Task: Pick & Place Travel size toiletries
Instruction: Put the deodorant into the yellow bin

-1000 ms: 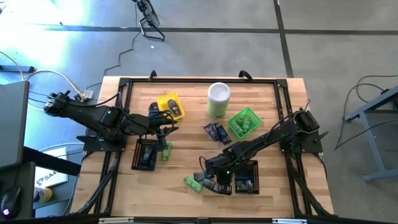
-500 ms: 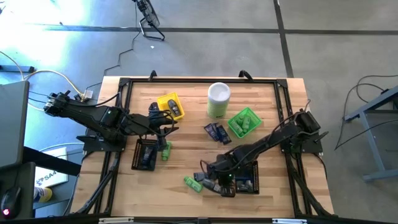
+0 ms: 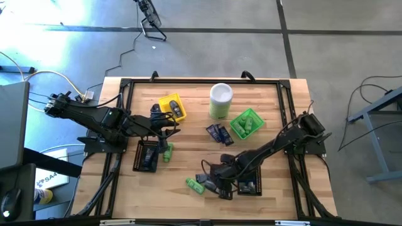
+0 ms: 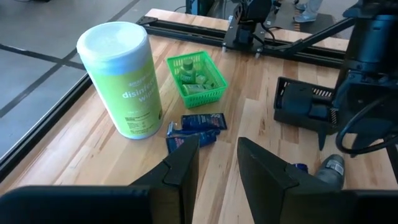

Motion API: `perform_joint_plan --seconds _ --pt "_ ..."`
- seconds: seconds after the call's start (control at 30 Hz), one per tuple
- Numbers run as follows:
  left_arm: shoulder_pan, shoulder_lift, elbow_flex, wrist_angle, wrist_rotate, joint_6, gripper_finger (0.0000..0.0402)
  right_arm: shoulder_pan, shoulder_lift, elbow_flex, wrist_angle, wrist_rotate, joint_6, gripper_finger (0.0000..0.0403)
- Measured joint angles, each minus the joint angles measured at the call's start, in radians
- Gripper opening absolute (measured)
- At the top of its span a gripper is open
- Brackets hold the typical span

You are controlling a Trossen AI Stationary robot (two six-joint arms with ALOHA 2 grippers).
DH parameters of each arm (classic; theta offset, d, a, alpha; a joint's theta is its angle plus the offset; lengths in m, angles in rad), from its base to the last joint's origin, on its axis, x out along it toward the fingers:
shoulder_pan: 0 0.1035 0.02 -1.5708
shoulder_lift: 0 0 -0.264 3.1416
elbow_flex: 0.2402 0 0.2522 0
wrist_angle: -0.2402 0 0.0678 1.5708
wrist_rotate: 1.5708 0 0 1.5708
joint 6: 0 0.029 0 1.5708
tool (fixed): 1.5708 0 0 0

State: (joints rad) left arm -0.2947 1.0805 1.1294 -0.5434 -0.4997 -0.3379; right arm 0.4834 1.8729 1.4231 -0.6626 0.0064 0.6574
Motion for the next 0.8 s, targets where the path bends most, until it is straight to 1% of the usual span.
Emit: perform_joint_plan --seconds 0.1,0.17,0.3,0.4,0.53,0.63,0.8 --pt "0.000 0.000 0.000 0.000 0.000 0.000 0.0106 0.020 0.000 0.000 0.006 0.073 0.027 0.0260" --pt "0.000 0.000 0.000 -0.001 0.000 0.000 0.0106 0.030 0.000 0.000 0.005 0.107 0.054 0.0290" --pt "0.000 0.000 0.000 -0.002 0.001 0.000 0.0106 0.036 0.004 0.000 0.006 0.133 0.109 0.0332" --pt "0.000 0.000 0.000 -0.007 0.001 0.000 0.0106 0.036 0.030 0.000 0.010 0.127 0.128 0.0345" --pt "0.000 0.000 0.000 -0.007 0.001 0.000 0.0106 0.044 0.104 0.000 0.039 0.070 0.144 0.0348" --pt "0.000 0.000 0.000 -0.016 0.002 0.000 0.0106 0.057 0.155 -0.001 0.080 0.067 0.152 0.0348" --pt "0.000 0.000 0.001 -0.020 0.010 0.000 0.0106 0.067 0.198 -0.001 0.127 0.072 0.162 0.0348"
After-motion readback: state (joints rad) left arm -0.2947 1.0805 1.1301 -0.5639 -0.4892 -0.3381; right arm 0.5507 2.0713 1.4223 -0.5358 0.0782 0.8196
